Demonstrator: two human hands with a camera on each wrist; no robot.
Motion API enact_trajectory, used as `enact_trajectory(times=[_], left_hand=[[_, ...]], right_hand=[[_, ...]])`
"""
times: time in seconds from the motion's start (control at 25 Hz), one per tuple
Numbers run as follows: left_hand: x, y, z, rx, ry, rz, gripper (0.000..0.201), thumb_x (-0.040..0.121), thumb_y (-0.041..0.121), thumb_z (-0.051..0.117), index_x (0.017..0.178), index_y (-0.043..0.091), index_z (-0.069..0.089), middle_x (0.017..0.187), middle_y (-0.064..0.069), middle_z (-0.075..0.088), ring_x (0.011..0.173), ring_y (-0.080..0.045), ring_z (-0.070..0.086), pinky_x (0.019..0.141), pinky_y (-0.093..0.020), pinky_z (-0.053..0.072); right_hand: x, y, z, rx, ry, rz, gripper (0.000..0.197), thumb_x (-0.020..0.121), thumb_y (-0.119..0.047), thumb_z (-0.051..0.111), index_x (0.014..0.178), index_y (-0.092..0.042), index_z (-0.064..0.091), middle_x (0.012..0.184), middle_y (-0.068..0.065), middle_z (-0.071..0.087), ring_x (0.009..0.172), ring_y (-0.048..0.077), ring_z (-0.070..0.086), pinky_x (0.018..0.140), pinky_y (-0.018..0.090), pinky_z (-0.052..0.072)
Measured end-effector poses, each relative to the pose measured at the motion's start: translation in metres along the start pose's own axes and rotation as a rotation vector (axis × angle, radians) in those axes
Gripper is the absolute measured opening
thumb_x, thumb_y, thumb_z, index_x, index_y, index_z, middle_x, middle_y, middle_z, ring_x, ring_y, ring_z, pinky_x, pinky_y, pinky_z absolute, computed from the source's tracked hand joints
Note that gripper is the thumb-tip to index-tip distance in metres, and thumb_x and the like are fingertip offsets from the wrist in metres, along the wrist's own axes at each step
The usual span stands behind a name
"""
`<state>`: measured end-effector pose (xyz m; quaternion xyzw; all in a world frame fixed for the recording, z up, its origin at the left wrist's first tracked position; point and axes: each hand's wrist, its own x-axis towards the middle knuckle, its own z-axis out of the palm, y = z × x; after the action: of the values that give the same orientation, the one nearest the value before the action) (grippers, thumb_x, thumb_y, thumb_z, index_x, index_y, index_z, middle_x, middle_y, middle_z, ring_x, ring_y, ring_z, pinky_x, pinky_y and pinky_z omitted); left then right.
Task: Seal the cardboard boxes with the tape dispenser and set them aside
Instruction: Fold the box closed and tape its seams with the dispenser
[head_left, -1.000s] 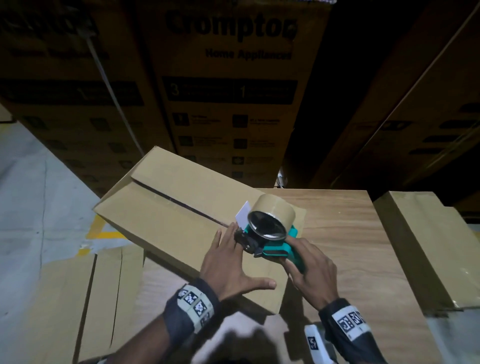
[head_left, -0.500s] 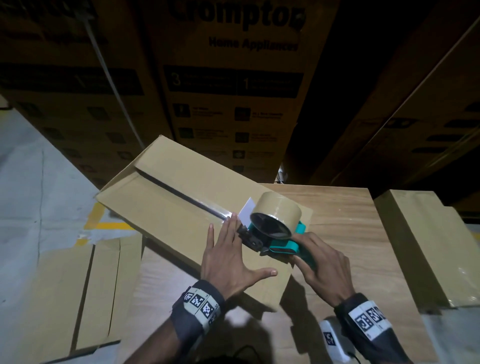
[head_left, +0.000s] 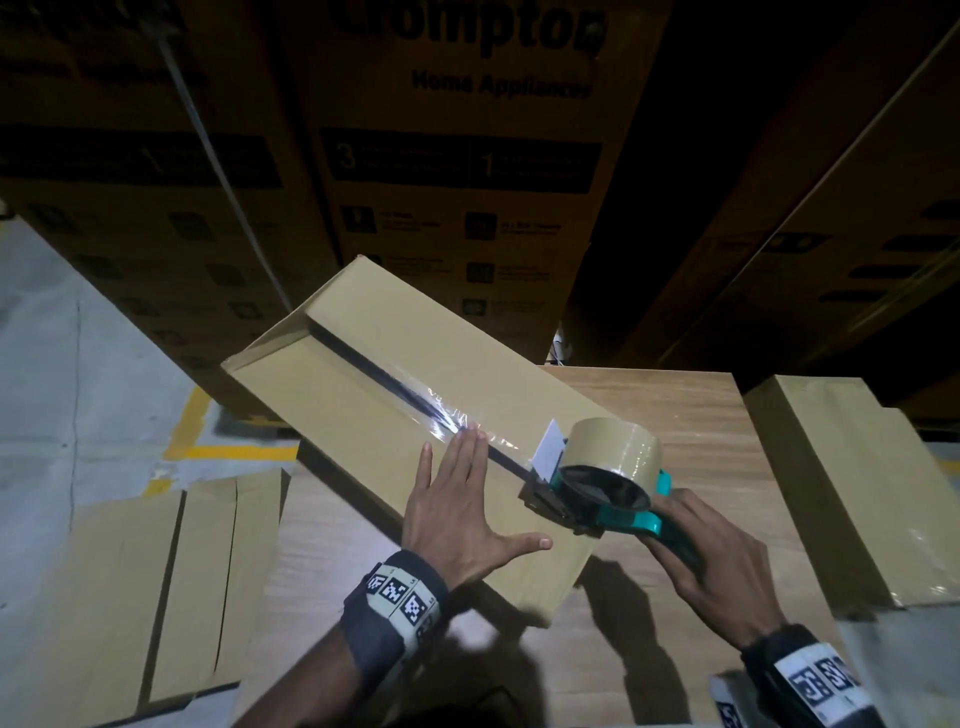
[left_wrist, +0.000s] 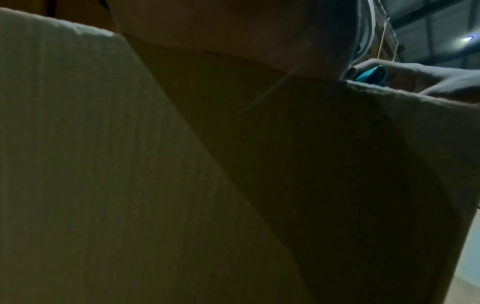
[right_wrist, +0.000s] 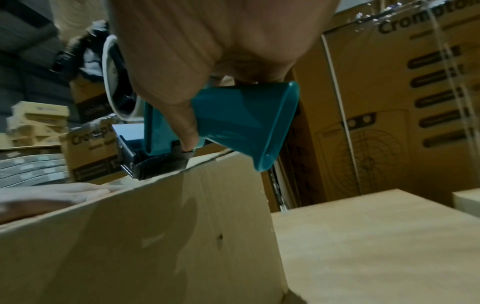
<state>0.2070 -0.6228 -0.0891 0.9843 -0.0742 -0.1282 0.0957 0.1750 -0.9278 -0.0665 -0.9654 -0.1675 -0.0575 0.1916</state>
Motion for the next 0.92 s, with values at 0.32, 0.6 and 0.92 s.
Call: enact_trajectory(times=[0.32,0.6,0.92], left_hand=[[0.009,0.008,-0.004,0.05,-0.044,0.241,0.133,0.067,0.107,0.014,0.162,0.018,-0.013,0.169,-0.002,-0.02,0.155,-0.021,-0.022,0.125,-0.052,-0.009],[0.012,0.043,0.017,-0.075,-0.096,0.377,0.136,0.056,0.111,0.029,0.164,0.031,0.009,0.172,-0.001,0.002,0.157,-0.016,-0.018,0.126,-0.052,-0.007],[0.009,0.046,0.021,-0.065,-0.076,0.34,0.133,0.063,0.107,0.033,0.165,0.026,0.006,0.172,-0.004,0.0,0.156,-0.015,-0.02,0.125,-0.054,-0.008]], right_hand=[[-0.02,0.003,0.046,0.174,0.074,0.104,0.062,0.077,-0.004,0.084,0.126,-0.03,0.055,0.109,-0.01,0.063,0.078,0.009,0.061,0.058,0.03,0.057],[-0.027,0.013,0.05,0.18,0.07,0.094,0.063,0.077,0.0,0.08,0.126,-0.026,0.051,0.111,-0.007,0.06,0.079,0.01,0.063,0.061,0.032,0.06],[-0.034,0.009,0.052,0.146,0.035,0.126,0.068,0.07,0.0,0.086,0.125,-0.024,0.056,0.111,-0.005,0.067,0.083,-0.003,0.055,0.07,-0.001,0.04]])
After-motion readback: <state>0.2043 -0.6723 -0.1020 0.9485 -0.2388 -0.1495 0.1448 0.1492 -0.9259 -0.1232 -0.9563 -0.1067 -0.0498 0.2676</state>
